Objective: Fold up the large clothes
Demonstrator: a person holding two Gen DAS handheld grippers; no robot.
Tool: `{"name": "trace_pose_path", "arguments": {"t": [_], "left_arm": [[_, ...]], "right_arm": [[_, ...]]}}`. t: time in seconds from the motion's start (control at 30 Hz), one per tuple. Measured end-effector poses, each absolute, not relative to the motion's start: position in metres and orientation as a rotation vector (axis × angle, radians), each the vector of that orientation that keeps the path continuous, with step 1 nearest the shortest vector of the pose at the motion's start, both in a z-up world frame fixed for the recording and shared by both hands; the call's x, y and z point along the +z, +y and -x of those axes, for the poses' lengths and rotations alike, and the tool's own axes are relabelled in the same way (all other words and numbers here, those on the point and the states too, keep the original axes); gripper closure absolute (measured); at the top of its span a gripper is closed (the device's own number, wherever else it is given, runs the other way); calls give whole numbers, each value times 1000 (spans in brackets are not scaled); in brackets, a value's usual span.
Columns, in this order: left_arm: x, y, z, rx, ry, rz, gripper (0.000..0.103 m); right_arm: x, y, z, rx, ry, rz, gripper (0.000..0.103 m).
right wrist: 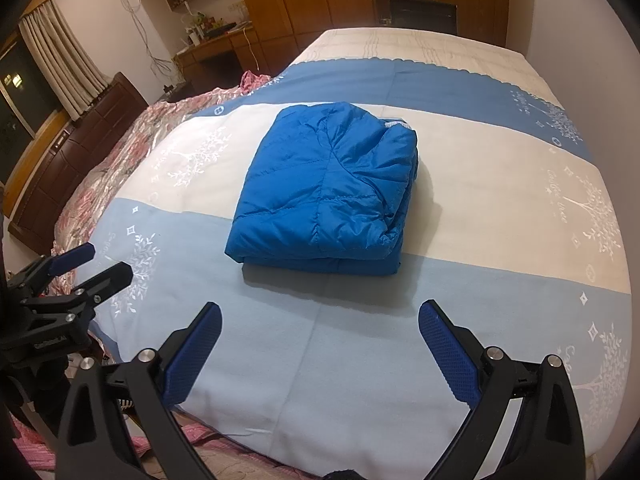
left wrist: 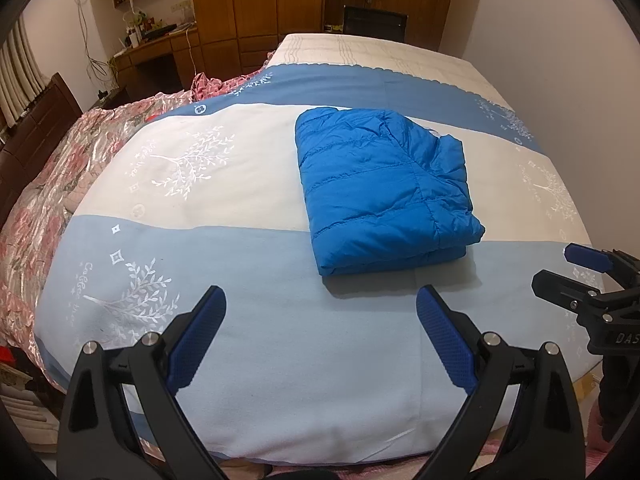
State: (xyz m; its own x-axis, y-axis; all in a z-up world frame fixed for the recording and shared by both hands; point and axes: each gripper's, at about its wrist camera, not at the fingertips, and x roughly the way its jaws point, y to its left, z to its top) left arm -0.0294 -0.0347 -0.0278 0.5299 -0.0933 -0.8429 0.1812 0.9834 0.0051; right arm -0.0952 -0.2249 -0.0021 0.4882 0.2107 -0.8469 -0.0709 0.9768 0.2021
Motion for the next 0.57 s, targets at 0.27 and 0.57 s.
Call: {"name": "trace_pose_path", "arguments": {"t": [0.27,0.57], "left_arm": [[-29,-37,25,-165,1000,-108,8],[-30,-40,21,-164,1012,-117,8]], "right_arm": [[-2,-229,90,174,1055,-152,4],[-2,-236,85,172,1056,-158,4]]}}
